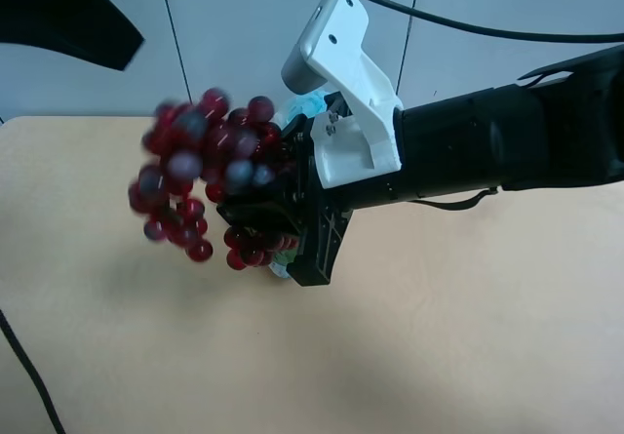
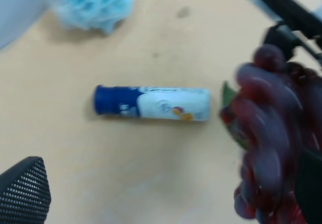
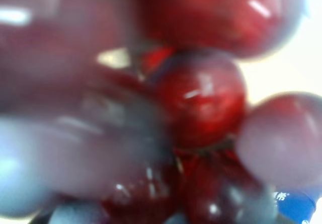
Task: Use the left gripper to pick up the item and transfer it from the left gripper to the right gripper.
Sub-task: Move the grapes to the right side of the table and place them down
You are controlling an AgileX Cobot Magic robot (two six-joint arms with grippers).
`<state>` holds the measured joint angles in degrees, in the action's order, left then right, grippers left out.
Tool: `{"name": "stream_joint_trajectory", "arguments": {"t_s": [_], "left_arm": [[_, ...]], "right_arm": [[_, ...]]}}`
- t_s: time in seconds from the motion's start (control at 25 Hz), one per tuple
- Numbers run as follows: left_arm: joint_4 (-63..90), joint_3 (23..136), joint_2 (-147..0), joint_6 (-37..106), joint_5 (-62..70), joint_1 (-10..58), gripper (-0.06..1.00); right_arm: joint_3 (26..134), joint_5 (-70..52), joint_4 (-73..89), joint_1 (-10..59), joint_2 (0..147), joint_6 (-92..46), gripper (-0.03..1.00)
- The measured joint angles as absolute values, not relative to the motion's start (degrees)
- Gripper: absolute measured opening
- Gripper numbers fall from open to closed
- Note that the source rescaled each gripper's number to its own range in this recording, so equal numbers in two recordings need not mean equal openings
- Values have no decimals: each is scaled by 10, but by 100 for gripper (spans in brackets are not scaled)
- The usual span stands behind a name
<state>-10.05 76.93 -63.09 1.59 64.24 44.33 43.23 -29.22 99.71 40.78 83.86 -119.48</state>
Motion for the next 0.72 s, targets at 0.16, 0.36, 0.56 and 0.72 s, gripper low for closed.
{"name": "stream_joint_trajectory", "arguments": {"t_s": [0.16,0.36,0.56,0.72], "left_arm": [[-103,769,-580,0,668,416,99],[-100,767,-513,-25,695,414,100],[-97,705,-419,-44,696,414,100],[-77,598,-322,-48,696,414,100]], "right_arm": [[432,-291,994,408,839,-1195,2],[432,-291,994,408,839,-1195,1],[432,-291,994,408,839,-1195,1],[432,-291,994,408,839,-1195,1]]}}
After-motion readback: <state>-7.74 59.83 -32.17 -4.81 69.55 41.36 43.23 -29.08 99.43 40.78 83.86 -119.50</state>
